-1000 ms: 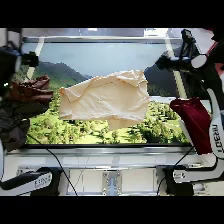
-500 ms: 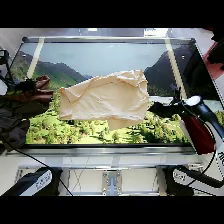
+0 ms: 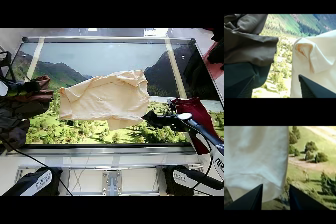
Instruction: Fold the shirts.
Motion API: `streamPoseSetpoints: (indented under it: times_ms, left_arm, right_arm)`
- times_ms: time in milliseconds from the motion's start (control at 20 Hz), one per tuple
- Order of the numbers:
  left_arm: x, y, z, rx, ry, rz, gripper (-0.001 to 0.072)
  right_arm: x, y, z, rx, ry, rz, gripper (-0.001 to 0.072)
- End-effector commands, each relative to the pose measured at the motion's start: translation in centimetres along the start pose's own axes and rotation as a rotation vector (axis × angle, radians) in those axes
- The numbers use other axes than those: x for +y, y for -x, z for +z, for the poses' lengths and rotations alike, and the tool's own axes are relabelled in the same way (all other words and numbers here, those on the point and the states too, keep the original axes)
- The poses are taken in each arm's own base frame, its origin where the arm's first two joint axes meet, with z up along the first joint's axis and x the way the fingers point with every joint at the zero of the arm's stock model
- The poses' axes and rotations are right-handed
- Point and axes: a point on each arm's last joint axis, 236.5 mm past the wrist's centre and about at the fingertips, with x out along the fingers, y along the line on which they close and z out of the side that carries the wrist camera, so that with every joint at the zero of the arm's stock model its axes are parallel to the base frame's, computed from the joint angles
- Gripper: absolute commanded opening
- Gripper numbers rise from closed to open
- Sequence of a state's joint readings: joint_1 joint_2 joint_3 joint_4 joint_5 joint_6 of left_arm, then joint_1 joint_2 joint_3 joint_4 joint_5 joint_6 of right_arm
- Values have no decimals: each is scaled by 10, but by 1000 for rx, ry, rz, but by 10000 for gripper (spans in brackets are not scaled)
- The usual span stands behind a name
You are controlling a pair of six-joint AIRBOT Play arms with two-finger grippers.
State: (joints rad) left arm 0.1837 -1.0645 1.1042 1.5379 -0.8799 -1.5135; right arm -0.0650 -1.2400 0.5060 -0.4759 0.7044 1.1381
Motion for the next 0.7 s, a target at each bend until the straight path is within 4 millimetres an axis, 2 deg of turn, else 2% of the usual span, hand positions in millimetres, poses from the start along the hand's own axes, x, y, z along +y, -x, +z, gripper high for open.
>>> streamPoseSetpoints:
  times_ms: [0, 150, 200, 300, 400, 450, 650]
  left_arm:
    - [-8, 0, 0, -2, 4, -33, 630]
    - [-8, 0, 0, -2, -11, -33, 630]
    - [-8, 0, 0, -2, -20, -33, 630]
    - [-7, 0, 0, -2, -30, -32, 630]
    - [-7, -1, -8, 29, -101, -34, 630]
    - [-6, -3, -21, 72, -135, -35, 630]
    - [-10, -25, -108, 302, -237, -82, 631]
  right_arm:
    - [2, -14, 4, -53, -31, -7, 378]
    - [0, -23, -2, -37, -54, -13, 378]
    - [1, -23, 1, -49, -68, -9, 356]
    - [6, -23, 9, -82, -81, 10, 62]
    - [18, -21, 17, -107, -78, 60, 33]
    - [26, -20, 20, -113, -72, 87, 32]
    - [58, -13, 30, -105, -1, 161, 32]
